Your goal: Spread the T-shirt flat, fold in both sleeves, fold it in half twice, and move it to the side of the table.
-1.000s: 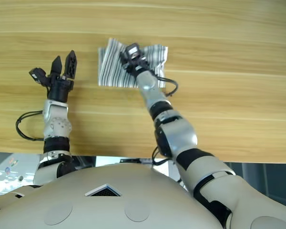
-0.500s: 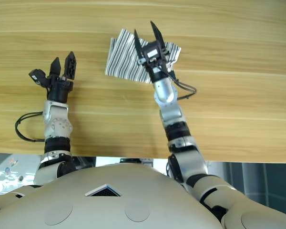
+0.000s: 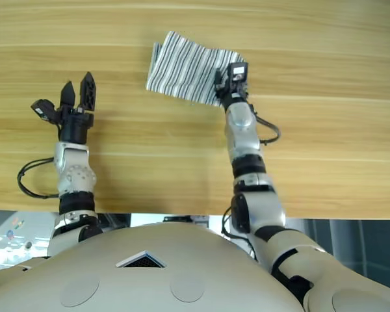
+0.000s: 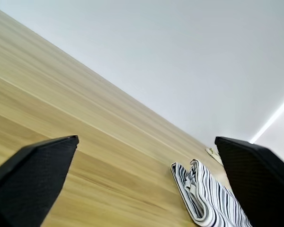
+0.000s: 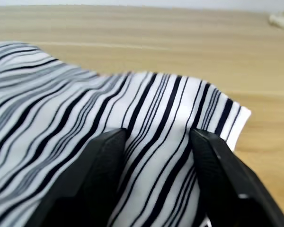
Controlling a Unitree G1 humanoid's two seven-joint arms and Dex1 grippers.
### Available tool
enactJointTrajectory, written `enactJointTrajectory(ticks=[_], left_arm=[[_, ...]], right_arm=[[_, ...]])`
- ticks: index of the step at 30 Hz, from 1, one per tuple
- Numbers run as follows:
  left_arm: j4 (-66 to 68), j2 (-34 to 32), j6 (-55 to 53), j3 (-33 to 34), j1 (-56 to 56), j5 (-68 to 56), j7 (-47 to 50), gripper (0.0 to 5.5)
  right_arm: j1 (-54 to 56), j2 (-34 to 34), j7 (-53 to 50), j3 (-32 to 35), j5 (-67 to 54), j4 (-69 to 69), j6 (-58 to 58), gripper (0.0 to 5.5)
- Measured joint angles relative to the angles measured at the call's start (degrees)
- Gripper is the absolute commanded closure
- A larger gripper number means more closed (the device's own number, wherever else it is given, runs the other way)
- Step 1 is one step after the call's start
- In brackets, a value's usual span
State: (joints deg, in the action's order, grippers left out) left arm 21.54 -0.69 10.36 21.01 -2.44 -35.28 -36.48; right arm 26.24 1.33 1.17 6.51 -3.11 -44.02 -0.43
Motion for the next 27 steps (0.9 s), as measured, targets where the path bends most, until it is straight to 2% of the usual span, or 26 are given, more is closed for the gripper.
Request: enactJointTrajectory(ticks=[4,7,11,13,16,18,23,27], left_arm=[[-0.09,0.00,-0.70,0.11,0.11,-0.06,-0.01,0.14],[-0.19,0.06,-0.67,-0.28,0.15,0.14,-0.06,0.14],[-0.32,0.14,-0.46,-0.32,0.43,0.13,-0.16,0.14],[-0.33,0.17,-0.44,-0.34,0.51,0.13,-0.19,0.14],[-0.51,0.25,-0.39,-0.87,0.97,0.24,-0.25,0.14],[-0.81,0.66,-0.35,-1.69,1.40,0.93,-0.24,0.14],[-1.18,0.85,-0.05,-2.65,1.41,2.54,0.13,0.14],[-2.36,1.33,0.51,-4.74,1.61,5.25,2.06,0.14]], right_arm=[[3.17,0.41,-1.86,1.04,-0.07,-4.09,1.06,3.02],[1.57,0.19,-5.48,-0.28,2.46,-1.39,-0.19,3.02],[-9.28,-0.88,-7.14,-3.74,4.34,19.40,-3.69,3.02],[-14.96,-2.57,-7.02,-8.46,5.38,33.77,-4.40,3.02],[-17.43,-4.47,-7.04,-15.08,10.11,45.22,-3.34,3.02],[-14.28,-4.78,-7.22,-16.57,12.26,41.48,-2.23,3.02],[1.20,-2.32,-9.32,-15.25,14.46,11.20,-2.87,3.02],[13.96,-2.62,-9.57,-7.00,7.73,-13.22,-2.66,3.02]])
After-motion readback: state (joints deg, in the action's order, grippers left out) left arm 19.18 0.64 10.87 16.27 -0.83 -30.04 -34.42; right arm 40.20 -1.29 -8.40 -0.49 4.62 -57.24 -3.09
